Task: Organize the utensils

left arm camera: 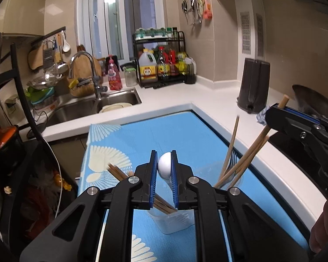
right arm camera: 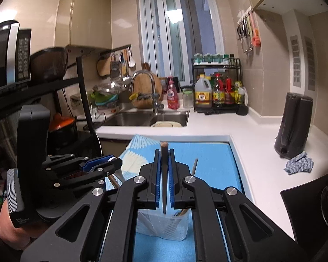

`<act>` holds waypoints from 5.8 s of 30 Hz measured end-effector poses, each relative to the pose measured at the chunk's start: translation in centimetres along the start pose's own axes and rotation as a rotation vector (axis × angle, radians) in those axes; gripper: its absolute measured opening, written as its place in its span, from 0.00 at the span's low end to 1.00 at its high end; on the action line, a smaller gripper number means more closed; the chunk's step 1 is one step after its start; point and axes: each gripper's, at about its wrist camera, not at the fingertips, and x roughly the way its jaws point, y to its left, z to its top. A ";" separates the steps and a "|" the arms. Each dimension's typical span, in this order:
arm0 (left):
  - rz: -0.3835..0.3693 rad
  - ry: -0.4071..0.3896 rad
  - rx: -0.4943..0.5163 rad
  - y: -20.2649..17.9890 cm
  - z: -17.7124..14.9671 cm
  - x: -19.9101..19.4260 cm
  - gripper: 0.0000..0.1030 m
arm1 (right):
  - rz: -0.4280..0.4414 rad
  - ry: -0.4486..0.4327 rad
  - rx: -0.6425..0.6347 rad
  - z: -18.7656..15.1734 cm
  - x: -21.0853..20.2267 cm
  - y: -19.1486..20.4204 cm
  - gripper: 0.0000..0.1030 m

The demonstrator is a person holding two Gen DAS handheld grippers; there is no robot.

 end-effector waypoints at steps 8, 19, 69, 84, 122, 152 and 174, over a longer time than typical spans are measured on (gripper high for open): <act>-0.016 -0.044 -0.038 0.9 -0.6 -2.4 0.29 | 0.001 0.053 0.005 -1.9 -0.4 0.0 0.12; 0.023 -0.162 -0.139 0.3 -3.4 -11.4 0.75 | -0.080 -0.014 -0.016 -4.1 -8.9 0.7 0.53; 0.093 -0.031 -0.249 -2.5 -16.9 -9.1 0.93 | -0.264 0.073 0.022 -16.0 -8.9 -1.3 0.95; 0.088 -0.033 -0.243 -2.6 -17.0 -9.0 0.93 | -0.267 0.073 0.022 -16.1 -8.8 -1.6 0.95; 0.088 -0.040 -0.251 -2.4 -16.9 -9.2 0.93 | -0.264 0.084 0.013 -16.4 -8.6 -1.4 0.95; 0.079 -0.038 -0.247 -2.8 -17.2 -9.1 0.93 | -0.263 0.084 0.010 -16.3 -8.6 -1.3 0.95; 0.079 -0.036 -0.248 -2.8 -17.3 -9.1 0.93 | -0.263 0.083 0.009 -16.4 -8.7 -1.2 0.95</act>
